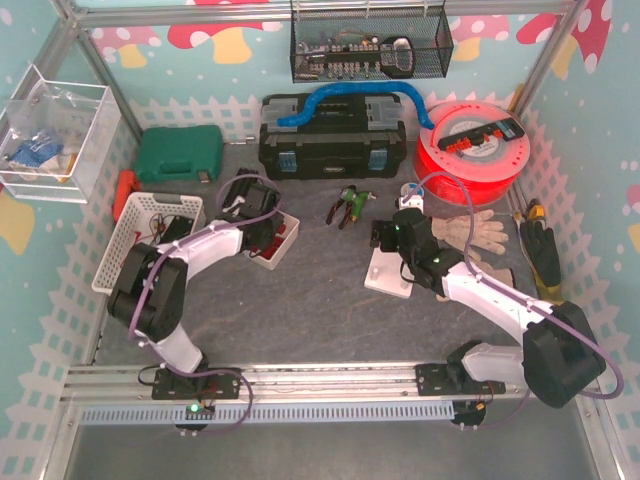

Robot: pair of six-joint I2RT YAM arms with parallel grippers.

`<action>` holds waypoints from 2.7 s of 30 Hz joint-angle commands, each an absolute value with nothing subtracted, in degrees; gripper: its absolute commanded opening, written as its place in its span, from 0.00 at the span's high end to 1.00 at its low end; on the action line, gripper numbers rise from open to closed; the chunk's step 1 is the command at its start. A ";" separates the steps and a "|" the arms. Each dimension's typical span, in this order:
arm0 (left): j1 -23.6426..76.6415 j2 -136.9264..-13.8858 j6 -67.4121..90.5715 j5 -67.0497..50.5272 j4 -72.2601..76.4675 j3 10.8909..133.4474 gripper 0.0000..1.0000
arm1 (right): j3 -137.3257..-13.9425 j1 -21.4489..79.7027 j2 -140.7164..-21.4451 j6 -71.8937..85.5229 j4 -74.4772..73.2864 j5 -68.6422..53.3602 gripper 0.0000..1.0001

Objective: Install the large spring

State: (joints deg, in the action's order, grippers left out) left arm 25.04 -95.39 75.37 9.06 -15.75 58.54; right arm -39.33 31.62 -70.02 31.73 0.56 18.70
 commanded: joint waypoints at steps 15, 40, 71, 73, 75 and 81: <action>24.96 -103.34 77.82 7.82 -16.40 62.57 0.65 | -38.33 32.02 -69.52 31.47 1.67 20.54 0.03; 24.96 -111.95 82.46 11.08 -19.62 65.29 0.56 | -38.23 31.95 -68.58 31.11 1.60 20.64 0.04; 26.35 -95.42 74.44 18.32 -21.03 66.82 0.85 | -38.23 32.00 -68.58 31.08 1.80 20.55 0.04; 26.57 -93.00 72.59 17.97 -19.91 65.99 0.85 | -38.19 31.98 -68.42 31.10 2.12 19.88 0.04; 26.98 -90.39 69.65 17.91 -17.93 64.74 0.86 | -38.00 32.05 -68.14 30.76 2.91 18.51 0.04; 30.82 -78.04 50.40 17.72 1.16 54.17 0.84 | -38.08 31.97 -68.28 29.60 4.04 14.83 0.04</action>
